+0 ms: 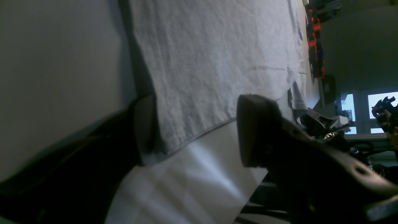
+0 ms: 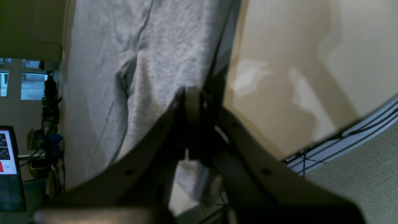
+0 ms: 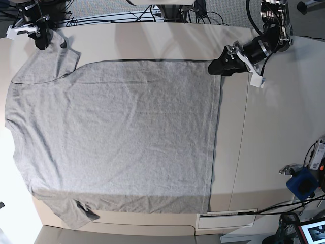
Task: Fold the T-shirt properly
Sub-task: 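Grasp the shirt's shoulder edges with both grippers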
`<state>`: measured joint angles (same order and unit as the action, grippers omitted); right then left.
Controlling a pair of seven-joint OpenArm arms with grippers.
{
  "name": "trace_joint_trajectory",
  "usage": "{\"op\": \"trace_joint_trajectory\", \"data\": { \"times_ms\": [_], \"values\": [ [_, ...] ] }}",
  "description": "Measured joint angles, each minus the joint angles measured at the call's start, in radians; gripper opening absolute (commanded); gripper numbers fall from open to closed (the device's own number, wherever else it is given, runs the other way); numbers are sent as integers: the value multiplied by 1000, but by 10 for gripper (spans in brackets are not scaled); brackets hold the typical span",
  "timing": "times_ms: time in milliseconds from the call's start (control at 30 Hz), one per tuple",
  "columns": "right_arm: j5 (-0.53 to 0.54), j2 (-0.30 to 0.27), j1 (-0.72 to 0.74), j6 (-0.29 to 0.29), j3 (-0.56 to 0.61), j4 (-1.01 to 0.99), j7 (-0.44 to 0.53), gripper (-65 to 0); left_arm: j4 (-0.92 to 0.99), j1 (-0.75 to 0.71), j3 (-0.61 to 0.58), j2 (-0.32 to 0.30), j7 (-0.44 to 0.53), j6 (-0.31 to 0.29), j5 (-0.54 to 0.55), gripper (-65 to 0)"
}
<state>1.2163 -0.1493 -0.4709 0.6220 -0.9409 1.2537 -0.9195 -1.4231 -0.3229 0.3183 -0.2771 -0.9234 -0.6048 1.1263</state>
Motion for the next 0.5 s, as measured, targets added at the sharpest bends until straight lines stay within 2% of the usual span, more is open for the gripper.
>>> {"op": "trace_joint_trajectory", "data": {
  "times_ms": [167, 367, 433, 500],
  "values": [
    [0, 0, 0, 0, 0, 0, 0, -650, 0, 0, -17, -2, 1, 0, 0, -258],
    [0, 0, 0, 0, 0, 0, -1, -650, -10, 17, -122, -3, 16, -10, -40, -266],
    [0, 0, 0, 0, 0, 0, 0, -650, -12, 22, -127, -3, 10, -11, -59, -333],
    [0, 0, 0, 0, 0, 0, 0, -650, -18, 23, -127, -3, 6, -9, -77, -449]
  ]
}}
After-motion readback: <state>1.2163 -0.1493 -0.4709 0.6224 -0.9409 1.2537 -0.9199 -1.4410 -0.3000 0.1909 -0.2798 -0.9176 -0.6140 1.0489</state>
